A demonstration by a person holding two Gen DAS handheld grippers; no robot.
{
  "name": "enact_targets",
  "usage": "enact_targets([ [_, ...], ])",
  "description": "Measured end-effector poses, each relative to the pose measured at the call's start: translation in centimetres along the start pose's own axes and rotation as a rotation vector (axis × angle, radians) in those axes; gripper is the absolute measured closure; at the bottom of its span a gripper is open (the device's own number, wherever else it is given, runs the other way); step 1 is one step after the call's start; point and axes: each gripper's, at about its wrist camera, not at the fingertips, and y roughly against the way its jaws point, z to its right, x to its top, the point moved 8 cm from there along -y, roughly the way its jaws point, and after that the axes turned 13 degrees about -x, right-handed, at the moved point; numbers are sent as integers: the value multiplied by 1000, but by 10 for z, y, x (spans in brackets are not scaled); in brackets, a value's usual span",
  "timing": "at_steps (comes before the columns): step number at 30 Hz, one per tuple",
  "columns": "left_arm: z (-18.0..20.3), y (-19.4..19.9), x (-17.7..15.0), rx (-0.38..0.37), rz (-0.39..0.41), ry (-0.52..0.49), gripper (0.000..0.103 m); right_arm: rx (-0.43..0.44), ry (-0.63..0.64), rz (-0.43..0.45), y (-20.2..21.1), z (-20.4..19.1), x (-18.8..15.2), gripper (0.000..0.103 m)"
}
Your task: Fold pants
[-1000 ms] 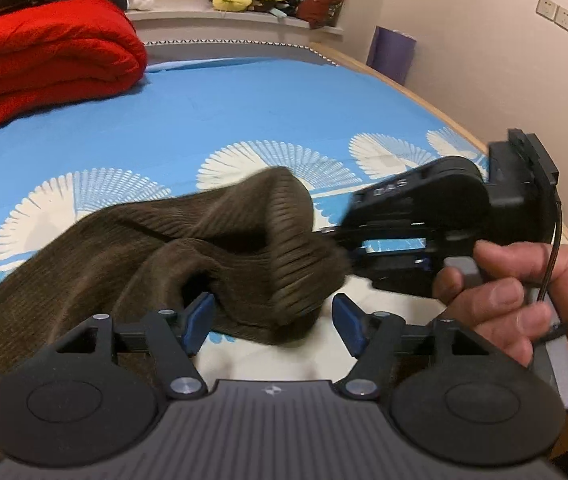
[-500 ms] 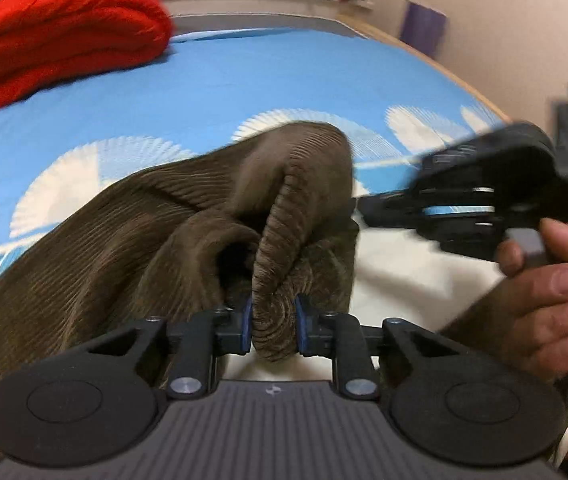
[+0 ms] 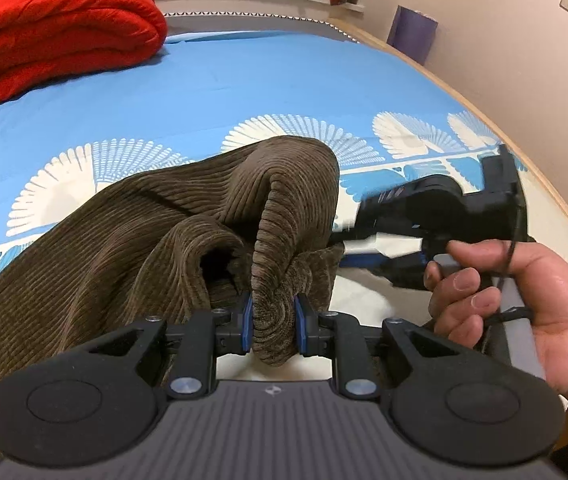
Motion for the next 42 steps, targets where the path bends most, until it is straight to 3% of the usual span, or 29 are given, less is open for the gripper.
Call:
enact_targets([
  [1,0,-1,-1,1,-5,0,80,-6,12,-15,-5,-2,-3,93],
  [4,-4,-3,1,8,-3,4,76,-33,41,9,-2,-9,-8,95],
  [7,-5,2,7,-28,35,38,66,37,84,99,25,-31,-1,96],
  [9,-4,9,10,-52,64,51,64,145,120,255,69,-48,13,96],
  [12,-6,13,11,-55,71,51,60,235,159,628,155,-51,34,96],
  [13,-8,12,10,-44,60,54,60,163,144,781,183,-38,43,96],
  [15,-15,6,4,1,19,63,58,-47,79,941,206,-3,61,96],
  [17,-22,-2,-4,50,-43,68,56,-225,-45,895,197,48,85,96],
  [20,-33,-18,-20,127,-149,64,54,-366,-244,666,153,124,106,92],
  [22,-36,-27,-28,138,-197,62,49,-355,-311,527,125,153,112,92],
  [23,-36,-31,-31,137,-206,55,47,-339,-325,499,118,160,115,92],
  [25,-35,-36,-34,130,-207,44,43,-315,-331,479,112,167,122,85],
  [26,-35,-39,-35,123,-209,41,39,-307,-326,471,110,165,127,73],
  [27,-34,-41,-36,118,-214,35,37,-299,-316,460,108,163,130,69],
  [31,-30,-53,-45,149,-251,-13,38,-300,-284,458,108,157,137,66],
  [32,-33,-58,-48,167,-262,-25,41,-310,-270,459,109,156,135,69],
  [34,-40,-64,-54,226,-289,-49,66,-342,-254,468,108,156,133,93],
  [36,-45,-67,-56,273,-303,-108,90,-347,-255,478,106,158,135,94],
  [39,-47,-53,-46,302,-257,-123,95,-313,-250,503,102,153,146,95],
  [42,-39,-22,-28,240,-189,-147,96,-120,-197,615,130,118,162,95],
])
